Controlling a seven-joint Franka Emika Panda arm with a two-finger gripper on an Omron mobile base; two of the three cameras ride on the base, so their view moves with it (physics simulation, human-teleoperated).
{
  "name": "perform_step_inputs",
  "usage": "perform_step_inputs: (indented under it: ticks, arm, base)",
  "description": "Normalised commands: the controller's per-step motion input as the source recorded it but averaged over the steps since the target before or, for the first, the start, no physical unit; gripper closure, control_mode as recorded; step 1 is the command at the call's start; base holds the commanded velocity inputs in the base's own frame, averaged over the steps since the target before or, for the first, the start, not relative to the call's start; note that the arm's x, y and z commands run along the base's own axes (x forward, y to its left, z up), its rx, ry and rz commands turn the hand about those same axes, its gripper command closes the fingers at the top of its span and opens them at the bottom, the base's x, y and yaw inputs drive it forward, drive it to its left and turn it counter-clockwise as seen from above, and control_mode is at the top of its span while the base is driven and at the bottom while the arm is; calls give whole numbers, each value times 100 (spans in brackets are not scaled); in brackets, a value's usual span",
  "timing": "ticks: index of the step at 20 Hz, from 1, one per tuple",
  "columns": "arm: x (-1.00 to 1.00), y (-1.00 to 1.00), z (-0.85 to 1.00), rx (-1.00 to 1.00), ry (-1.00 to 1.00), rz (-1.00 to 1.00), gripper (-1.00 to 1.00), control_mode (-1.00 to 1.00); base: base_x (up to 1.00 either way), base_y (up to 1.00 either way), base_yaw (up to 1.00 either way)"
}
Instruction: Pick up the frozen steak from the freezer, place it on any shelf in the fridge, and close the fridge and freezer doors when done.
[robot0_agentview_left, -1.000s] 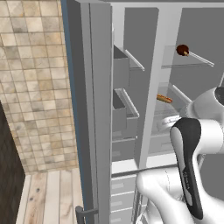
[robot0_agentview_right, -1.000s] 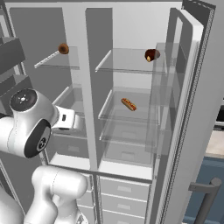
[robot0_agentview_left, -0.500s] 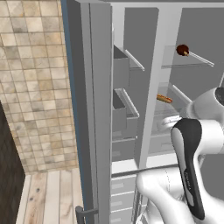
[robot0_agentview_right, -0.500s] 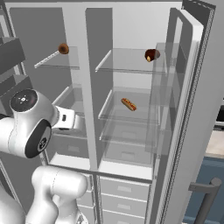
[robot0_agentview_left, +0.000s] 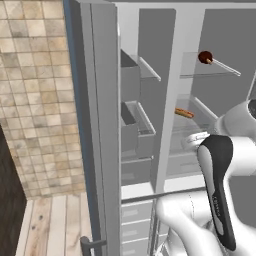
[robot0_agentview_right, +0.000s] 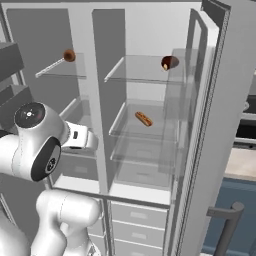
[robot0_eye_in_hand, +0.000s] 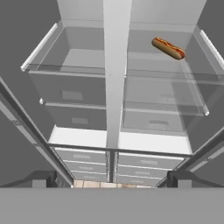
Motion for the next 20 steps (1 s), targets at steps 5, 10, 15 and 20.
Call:
perform_step_inputs:
  ticks: [5, 10, 15, 20]
  arm:
    - [0, 0, 0, 0, 0, 0, -100, 100]
    - [0, 0, 0, 0, 0, 0, -100, 100]
    - [0, 0, 0, 0, 0, 0, -100, 100]
    - [0, 0, 0, 0, 0, 0, -100, 100]
  base:
    - [-16, -53, 0]
    - [-32, -50, 0]
    - [-58, -15, 0]
    - [-69, 10, 0]
